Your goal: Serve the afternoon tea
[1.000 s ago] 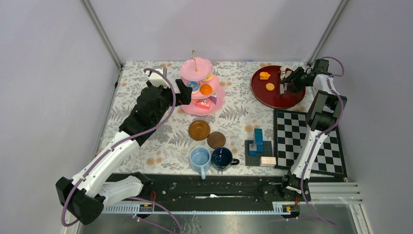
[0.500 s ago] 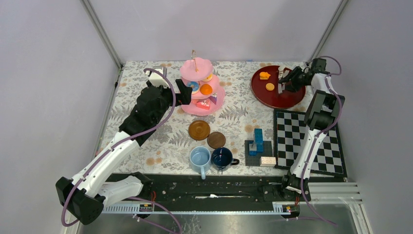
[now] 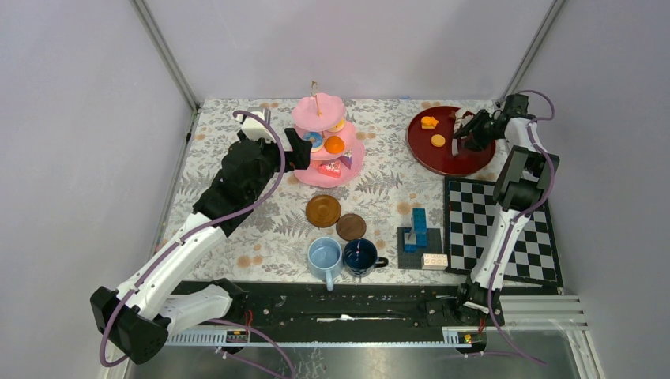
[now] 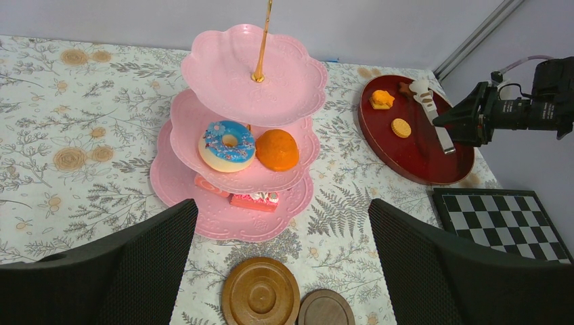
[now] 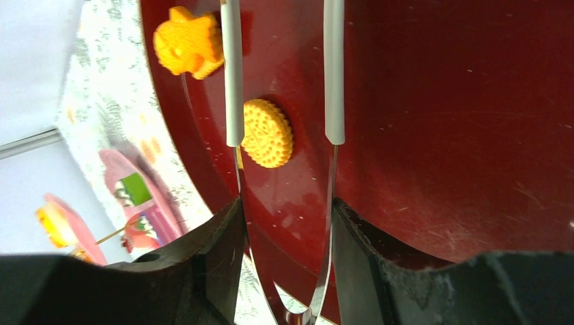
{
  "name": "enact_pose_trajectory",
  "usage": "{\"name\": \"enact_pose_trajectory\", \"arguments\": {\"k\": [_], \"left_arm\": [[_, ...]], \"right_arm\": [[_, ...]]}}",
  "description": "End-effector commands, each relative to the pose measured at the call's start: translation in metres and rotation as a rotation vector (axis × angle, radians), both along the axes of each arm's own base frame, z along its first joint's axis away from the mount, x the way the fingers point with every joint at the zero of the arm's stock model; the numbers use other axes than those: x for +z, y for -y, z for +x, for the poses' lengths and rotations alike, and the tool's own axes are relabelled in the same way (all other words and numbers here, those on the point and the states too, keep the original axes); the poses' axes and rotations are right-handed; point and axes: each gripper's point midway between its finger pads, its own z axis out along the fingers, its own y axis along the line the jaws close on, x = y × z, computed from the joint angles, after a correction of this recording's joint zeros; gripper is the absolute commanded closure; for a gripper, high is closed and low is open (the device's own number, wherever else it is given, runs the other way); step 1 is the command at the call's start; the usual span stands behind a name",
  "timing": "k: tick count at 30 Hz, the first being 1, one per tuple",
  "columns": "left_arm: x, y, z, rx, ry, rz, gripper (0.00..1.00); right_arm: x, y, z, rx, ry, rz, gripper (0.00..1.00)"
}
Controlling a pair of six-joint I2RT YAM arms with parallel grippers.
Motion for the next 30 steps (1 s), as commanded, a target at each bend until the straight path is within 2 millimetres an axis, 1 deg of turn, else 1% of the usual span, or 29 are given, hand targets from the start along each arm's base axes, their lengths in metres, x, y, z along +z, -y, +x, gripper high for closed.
{"name": "enact_pose_trajectory", "arguments": {"k": [1, 8, 11, 14, 18, 23, 30], "left_arm": [[0.018, 0.000, -0.001, -0.002, 0.043, -0.023, 0.01], [0.015, 0.001, 0.000, -0.005, 0.038, -0.020, 0.01], [0.015, 0.001, 0.000, -0.005, 0.037, -0.019, 0.01], [0.014, 0.002, 0.001, -0.005, 0.035, -0.018, 0.01], [0.013, 0.002, 0.001, -0.006, 0.033, -0.017, 0.01], [0.012, 0.003, 0.002, -0.008, 0.030, -0.017, 0.01], [0.009, 0.004, 0.003, -0.009, 0.023, -0.013, 0.01]], "right_arm": [[0.035, 0.000, -0.007, 0.045, 0.007, -0.169, 0.65], [0.023, 0.000, -0.013, 0.105, -0.067, -0.367, 0.58], [0.021, -0.006, -0.012, 0.145, -0.072, -0.411, 0.55], [0.020, -0.010, -0.011, 0.171, -0.069, -0.451, 0.54], [0.020, -0.012, -0.010, 0.189, -0.070, -0.507, 0.52], [0.018, -0.012, -0.011, 0.214, -0.074, -0.537, 0.48], [0.011, -0.023, -0.008, 0.258, -0.070, -0.558, 0.43]]}}
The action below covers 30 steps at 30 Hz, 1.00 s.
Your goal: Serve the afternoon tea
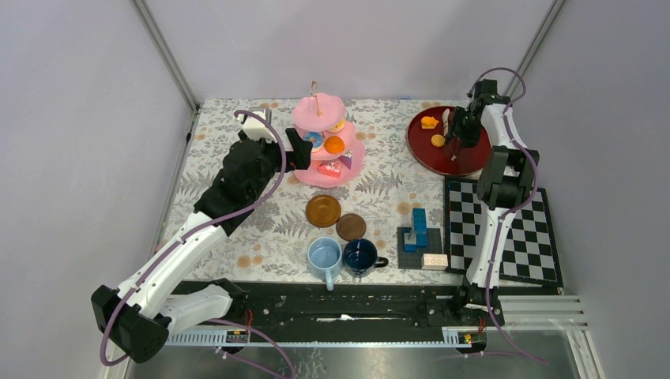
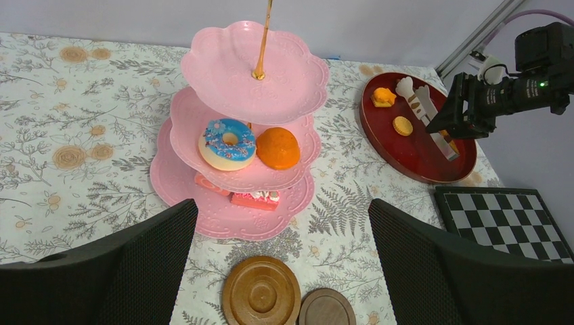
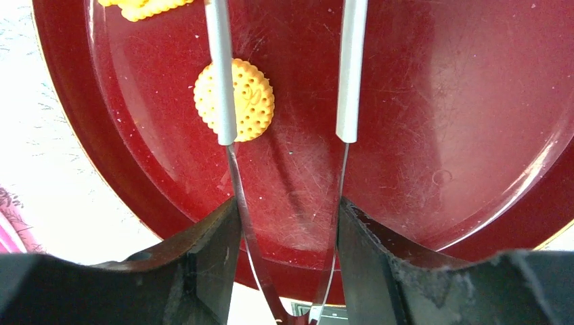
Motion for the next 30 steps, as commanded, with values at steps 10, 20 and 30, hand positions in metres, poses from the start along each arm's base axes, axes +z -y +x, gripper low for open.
{"name": "enact_pose_trajectory", "arguments": {"k": [10, 20, 30], "left_arm": [[0.005, 0.005, 0.005, -0.010, 0.015, -0.009, 0.01], [0.003, 0.006, 0.006, -0.010, 0.009, -0.006, 0.01], [0.004, 0.005, 0.006, -0.009, 0.011, -0.005, 0.01]], "right_arm": [[0.002, -0.001, 0.015, 0.050, 0.013, -0.210, 0.36], [-0.003, 0.010, 0.019, 0.036, 0.001, -0.276, 0.42], [-0.001, 0.004, 0.031, 0.047, 0.018, -0.251, 0.45]]}}
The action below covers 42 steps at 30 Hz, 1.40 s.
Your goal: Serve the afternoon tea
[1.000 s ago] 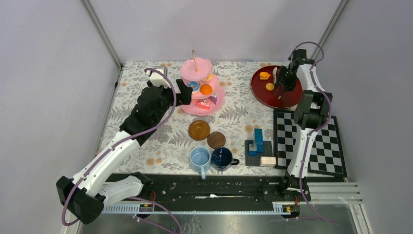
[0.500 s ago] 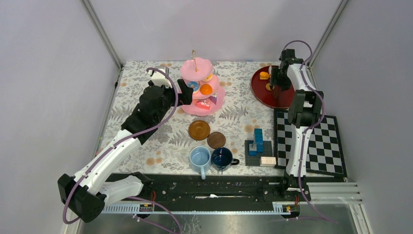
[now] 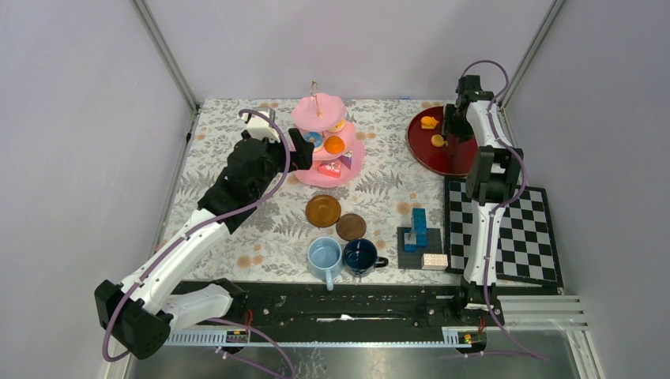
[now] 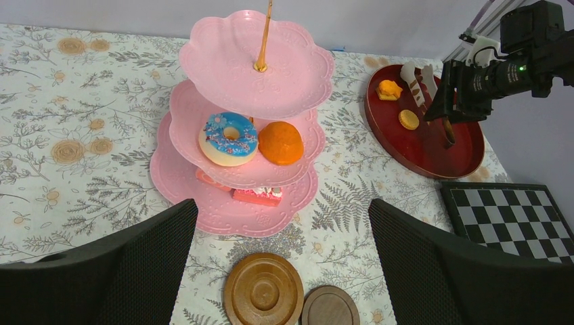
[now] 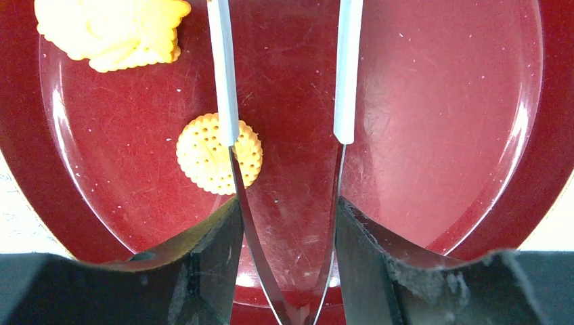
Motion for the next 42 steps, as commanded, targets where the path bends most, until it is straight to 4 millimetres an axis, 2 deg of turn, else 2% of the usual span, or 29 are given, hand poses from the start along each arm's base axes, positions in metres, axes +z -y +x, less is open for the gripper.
{"name": "enact_pose_trajectory", "arguments": {"k": [1, 6, 11, 17, 24, 29, 34, 37, 42], "left_arm": [[0.015, 0.002, 0.001, -0.008, 0.037, -0.022, 0.01], [0.015, 0.002, 0.001, -0.008, 0.038, -0.022, 0.01], [0.015, 0.003, 0.000, -0.011, 0.036, -0.023, 0.01], [0.022, -0.002, 0.000, 0.003, 0.052, -0.026, 0.01], [0.032, -0.005, -0.003, 0.007, 0.070, -0.039, 0.01], [0.052, -0.004, -0.008, -0.004, 0.092, -0.074, 0.01], [0.079, 0.003, -0.017, -0.059, 0.113, -0.116, 0.01], [0.084, 0.006, -0.016, -0.067, 0.093, -0.116, 0.01], [0.085, 0.005, -0.012, -0.051, 0.113, -0.115, 0.01]], "right_arm": [[0.011, 0.000, 0.008, 0.012, 0.023, -0.009, 0.46], [0.018, -0.001, 0.012, 0.006, 0.036, -0.007, 0.51], [0.031, -0.003, 0.009, -0.006, 0.051, 0.006, 0.64], [0.049, -0.005, -0.008, -0.013, 0.056, 0.014, 0.66], [0.073, -0.012, -0.029, -0.016, 0.106, 0.043, 0.72], [0.082, -0.016, -0.046, -0.015, 0.143, 0.064, 0.78], [0.085, -0.016, -0.059, -0.017, 0.146, 0.061, 0.77], [0.084, -0.017, -0.063, -0.018, 0.137, 0.062, 0.72], [0.070, -0.012, -0.066, -0.024, 0.073, 0.044, 0.64]]}}
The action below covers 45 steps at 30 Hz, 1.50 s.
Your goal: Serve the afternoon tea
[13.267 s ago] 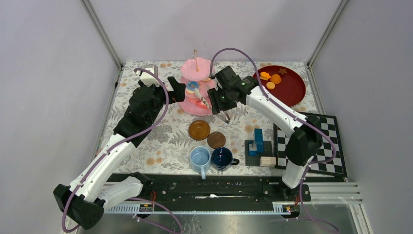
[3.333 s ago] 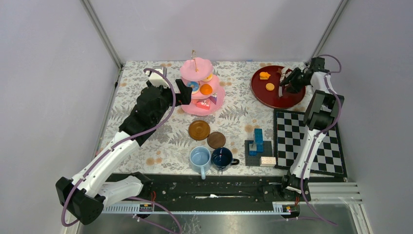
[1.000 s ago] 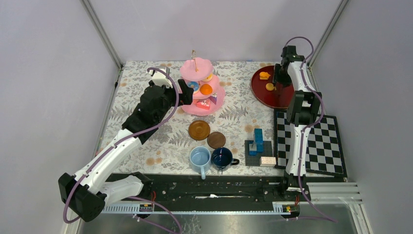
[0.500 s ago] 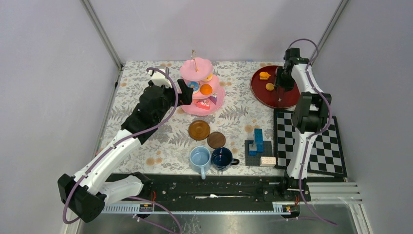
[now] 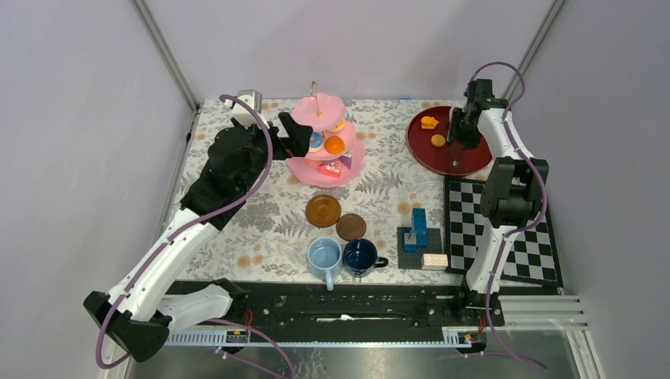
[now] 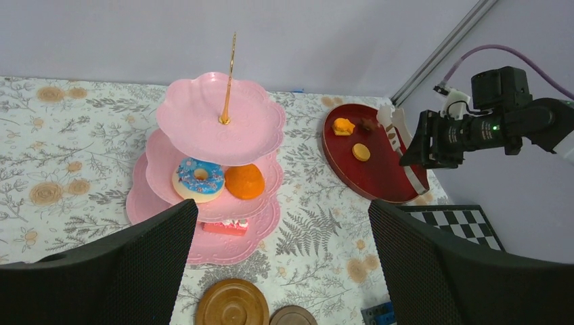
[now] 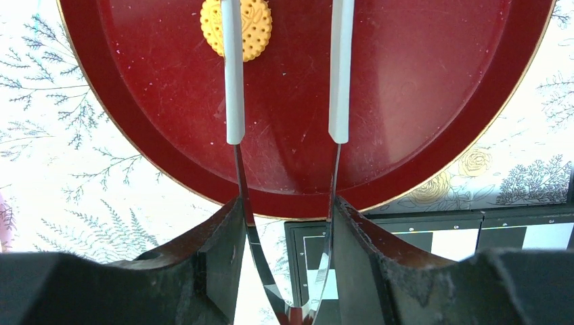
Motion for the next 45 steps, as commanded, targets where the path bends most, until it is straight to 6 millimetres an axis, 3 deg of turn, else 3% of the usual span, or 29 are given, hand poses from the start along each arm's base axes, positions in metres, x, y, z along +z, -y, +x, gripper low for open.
{"name": "enact_pose_trajectory", "arguments": {"k": [1, 9, 19, 30, 31, 33, 45], "left_arm": [[0.012, 0.002, 0.001, -0.007, 0.032, -0.023, 0.01], [-0.005, 0.001, 0.012, 0.018, 0.026, 0.040, 0.01], [-0.032, -0.006, 0.012, 0.052, 0.001, 0.098, 0.01], [-0.040, -0.006, 0.015, 0.058, -0.016, 0.111, 0.01], [-0.028, -0.009, 0.008, 0.058, 0.011, 0.092, 0.01], [-0.042, -0.004, 0.015, 0.055, -0.020, 0.112, 0.01], [-0.048, -0.001, 0.018, 0.048, -0.038, 0.117, 0.01]], "right_arm": [[0.010, 0.003, 0.004, -0.013, 0.007, -0.012, 0.63], [-0.003, 0.009, 0.012, -0.043, -0.026, -0.004, 0.59], [-0.023, 0.015, 0.014, -0.047, -0.075, -0.030, 0.54], [-0.029, 0.024, 0.031, -0.060, -0.094, -0.047, 0.49], [-0.029, 0.024, 0.032, -0.058, -0.092, -0.044, 0.48], [-0.033, 0.024, 0.035, -0.055, -0.096, -0.043, 0.46], [-0.049, 0.025, 0.050, -0.027, -0.101, -0.025, 0.44]]}}
